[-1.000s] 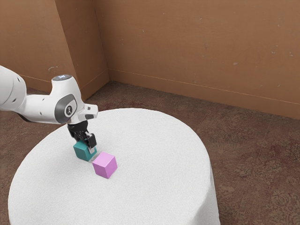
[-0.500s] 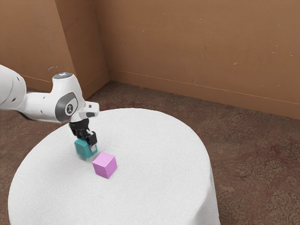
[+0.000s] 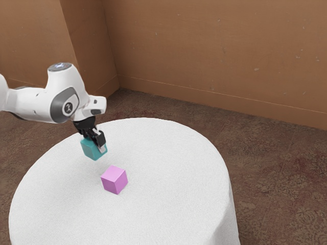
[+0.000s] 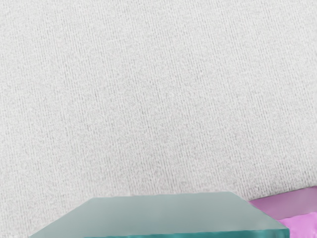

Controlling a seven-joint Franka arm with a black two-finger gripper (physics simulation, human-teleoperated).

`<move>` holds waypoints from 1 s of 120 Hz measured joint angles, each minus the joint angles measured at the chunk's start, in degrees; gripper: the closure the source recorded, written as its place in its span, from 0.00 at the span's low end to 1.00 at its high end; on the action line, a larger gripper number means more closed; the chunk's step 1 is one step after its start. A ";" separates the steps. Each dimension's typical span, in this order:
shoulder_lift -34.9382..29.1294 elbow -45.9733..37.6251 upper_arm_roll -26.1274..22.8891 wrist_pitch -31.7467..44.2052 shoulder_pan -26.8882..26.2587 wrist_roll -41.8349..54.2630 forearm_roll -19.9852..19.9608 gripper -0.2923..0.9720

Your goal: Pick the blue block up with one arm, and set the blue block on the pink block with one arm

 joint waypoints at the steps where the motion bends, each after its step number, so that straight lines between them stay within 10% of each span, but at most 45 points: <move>1: -0.19 -0.27 -0.17 0.01 -0.01 -0.08 0.01 0.48; 120: -4.00 -7.40 -5.63 1.71 -5.26 -23.16 3.25 0.48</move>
